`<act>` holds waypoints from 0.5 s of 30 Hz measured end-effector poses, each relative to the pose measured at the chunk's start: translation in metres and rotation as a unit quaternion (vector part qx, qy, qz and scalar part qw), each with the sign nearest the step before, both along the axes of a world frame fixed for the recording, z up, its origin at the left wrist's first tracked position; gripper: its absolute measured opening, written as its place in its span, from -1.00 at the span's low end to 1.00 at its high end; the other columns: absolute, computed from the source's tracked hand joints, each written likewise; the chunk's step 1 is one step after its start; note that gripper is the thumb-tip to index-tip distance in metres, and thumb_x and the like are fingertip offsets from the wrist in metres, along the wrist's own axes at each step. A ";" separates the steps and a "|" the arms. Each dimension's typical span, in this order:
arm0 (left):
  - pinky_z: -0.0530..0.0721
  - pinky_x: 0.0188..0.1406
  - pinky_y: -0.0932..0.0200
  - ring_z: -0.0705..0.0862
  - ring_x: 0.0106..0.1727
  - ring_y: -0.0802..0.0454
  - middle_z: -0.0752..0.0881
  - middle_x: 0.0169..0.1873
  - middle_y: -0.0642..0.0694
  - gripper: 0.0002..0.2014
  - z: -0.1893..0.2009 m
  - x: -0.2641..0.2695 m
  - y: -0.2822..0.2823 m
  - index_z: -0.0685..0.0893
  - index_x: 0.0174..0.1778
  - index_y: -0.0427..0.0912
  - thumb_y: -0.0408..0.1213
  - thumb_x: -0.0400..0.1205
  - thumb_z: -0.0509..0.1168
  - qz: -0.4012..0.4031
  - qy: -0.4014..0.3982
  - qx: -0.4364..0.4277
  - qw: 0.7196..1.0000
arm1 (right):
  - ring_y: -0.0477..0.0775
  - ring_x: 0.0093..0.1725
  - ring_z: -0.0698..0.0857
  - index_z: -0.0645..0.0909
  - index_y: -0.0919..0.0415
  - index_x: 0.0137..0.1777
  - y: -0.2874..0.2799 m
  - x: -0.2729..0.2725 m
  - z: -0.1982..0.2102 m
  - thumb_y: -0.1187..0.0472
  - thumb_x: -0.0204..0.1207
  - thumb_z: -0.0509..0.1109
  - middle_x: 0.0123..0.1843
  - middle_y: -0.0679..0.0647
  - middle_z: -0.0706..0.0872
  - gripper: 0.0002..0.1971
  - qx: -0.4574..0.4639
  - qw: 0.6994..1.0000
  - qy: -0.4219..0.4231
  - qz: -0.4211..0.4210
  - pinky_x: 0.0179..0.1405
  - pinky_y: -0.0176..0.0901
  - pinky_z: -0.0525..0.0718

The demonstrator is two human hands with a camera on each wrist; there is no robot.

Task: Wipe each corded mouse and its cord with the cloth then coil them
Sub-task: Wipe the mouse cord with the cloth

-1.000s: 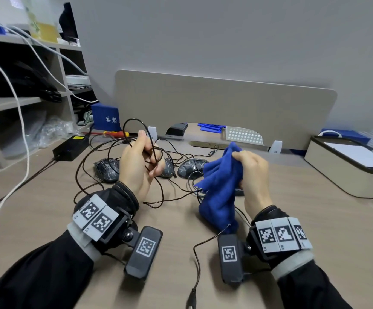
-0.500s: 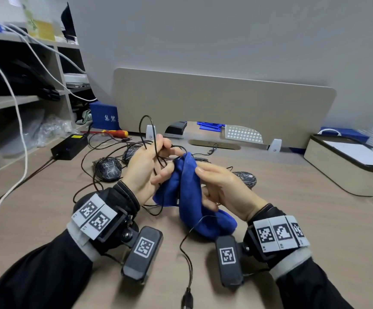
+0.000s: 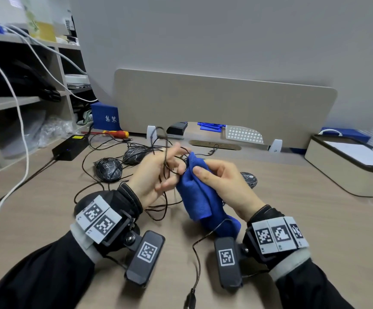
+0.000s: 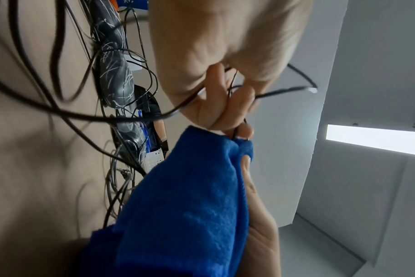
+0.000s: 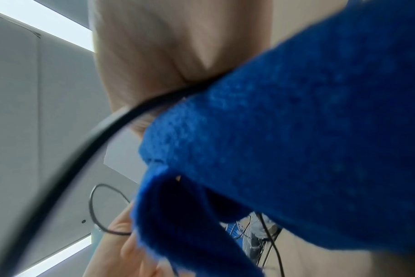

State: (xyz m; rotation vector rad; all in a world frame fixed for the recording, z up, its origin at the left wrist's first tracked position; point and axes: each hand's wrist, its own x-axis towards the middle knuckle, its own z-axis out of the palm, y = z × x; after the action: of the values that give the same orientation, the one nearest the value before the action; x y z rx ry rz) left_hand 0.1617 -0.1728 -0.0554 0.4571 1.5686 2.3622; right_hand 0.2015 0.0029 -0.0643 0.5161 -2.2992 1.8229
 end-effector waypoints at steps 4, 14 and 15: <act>0.11 -0.81 0.43 0.24 -0.73 0.20 0.45 -0.47 -0.08 -0.75 -0.003 -0.001 0.000 0.64 -0.25 -0.21 -0.28 0.74 0.21 0.003 0.039 -0.020 0.999 | -0.14 -0.06 0.75 0.74 0.25 0.10 -0.004 0.000 -0.002 0.32 0.75 0.25 -0.08 -0.03 0.82 -0.80 -0.001 0.999 -0.025 0.040 -0.04 -0.32 0.67; 0.11 -0.78 0.42 0.24 -0.68 0.23 0.51 -0.50 0.00 -0.90 0.000 -0.005 -0.003 0.65 -0.07 -0.30 -0.35 0.69 0.29 0.119 0.073 0.058 0.988 | -0.14 -0.64 0.28 0.63 0.30 0.00 0.000 -0.001 -0.001 0.19 0.78 0.22 -0.49 0.00 0.42 -0.77 0.007 0.996 -0.090 -0.021 -0.69 -0.33 0.17; 0.09 -0.77 0.43 0.25 -0.69 0.23 0.51 -0.48 0.00 -0.89 0.001 -0.008 -0.007 0.64 -0.09 -0.26 -0.34 0.72 0.26 0.125 0.061 0.079 0.987 | -0.11 -0.65 0.26 0.63 0.30 -0.01 0.001 -0.003 -0.003 0.17 0.77 0.23 -0.47 0.04 0.41 -0.76 0.003 0.994 -0.102 -0.035 -0.69 -0.32 0.15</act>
State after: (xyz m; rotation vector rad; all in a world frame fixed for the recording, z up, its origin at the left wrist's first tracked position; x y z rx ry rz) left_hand 0.1539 -0.1794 -0.0540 0.4714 1.5793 2.7103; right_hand 0.1983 0.0042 -0.0670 0.2582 -2.4183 1.9154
